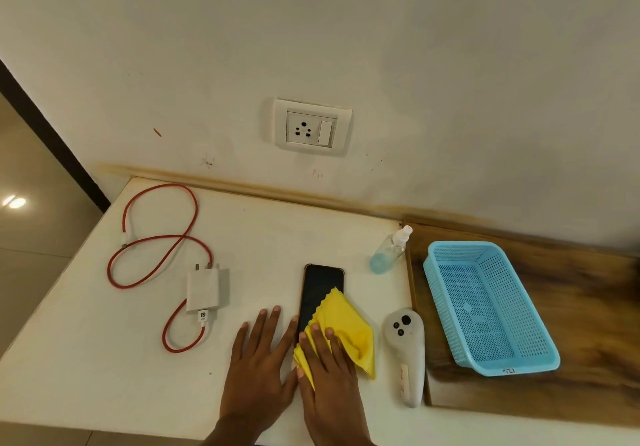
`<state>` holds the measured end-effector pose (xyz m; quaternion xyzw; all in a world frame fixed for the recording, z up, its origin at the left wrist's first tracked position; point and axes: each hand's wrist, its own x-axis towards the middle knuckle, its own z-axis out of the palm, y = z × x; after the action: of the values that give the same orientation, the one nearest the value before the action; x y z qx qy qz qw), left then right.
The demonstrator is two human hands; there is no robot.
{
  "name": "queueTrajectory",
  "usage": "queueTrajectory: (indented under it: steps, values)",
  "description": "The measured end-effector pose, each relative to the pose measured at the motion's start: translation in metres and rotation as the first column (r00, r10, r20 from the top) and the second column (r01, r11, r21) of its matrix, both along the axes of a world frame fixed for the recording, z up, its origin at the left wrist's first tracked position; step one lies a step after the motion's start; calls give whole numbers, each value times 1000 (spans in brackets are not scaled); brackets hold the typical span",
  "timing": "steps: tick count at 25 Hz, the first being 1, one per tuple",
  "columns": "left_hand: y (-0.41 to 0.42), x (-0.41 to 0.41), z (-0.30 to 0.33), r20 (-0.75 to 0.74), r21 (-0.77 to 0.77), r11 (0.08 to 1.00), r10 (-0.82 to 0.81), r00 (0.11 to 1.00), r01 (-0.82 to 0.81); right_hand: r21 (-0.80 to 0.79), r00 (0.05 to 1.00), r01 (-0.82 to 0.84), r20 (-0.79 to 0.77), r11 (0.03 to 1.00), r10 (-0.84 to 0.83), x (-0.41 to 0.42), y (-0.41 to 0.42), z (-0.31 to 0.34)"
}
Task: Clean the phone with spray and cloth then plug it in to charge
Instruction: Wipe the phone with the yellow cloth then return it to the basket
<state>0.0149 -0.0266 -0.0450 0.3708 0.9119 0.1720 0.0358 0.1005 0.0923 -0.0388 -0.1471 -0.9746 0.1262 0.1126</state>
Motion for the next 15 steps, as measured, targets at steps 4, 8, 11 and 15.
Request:
queueTrajectory:
  steps: [4,8,11,15]
  values:
    - [1,1,1,-9,9,1000,3,1000,-3,13,985,-125,-117,992,126,11,7,-9]
    - [0,2,3,-23,19,1000,13,1000,-12,-271,971,-169,120,948,208,29,17,15]
    - [1,2,6,-30,4,1000,12,999,-12,-671,900,194,413,716,143,31,21,73]
    - [2,2,8,-10,-27,999,29,1000,-29,-893,893,447,449,-56,-23,14,54,131]
